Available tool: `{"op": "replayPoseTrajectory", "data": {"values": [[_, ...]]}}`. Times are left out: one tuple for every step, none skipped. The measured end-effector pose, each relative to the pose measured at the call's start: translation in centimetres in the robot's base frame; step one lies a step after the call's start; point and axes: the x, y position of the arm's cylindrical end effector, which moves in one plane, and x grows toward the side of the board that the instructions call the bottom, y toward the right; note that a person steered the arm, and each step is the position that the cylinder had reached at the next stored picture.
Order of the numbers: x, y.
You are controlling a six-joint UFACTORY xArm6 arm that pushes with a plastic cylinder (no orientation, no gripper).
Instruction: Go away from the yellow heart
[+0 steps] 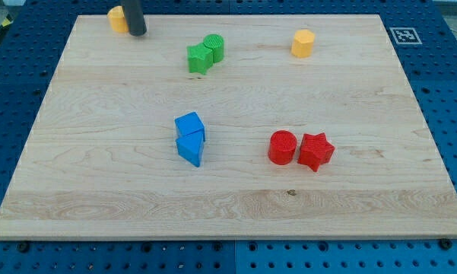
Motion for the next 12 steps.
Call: {"op": "replayPoseTrajectory", "data": {"values": [[-3.1,-0.1],[-3.4,-1.1],[-3.4,-3.1],[-3.4,-3.4],[-3.4,-3.4],[-3.4,-3.4],[-3.4,-3.4],[-3.4,-3.1],[-3.4,0.5],[-3.4,4.8],[-3.4,8.0],[-3.4,10.2]]}}
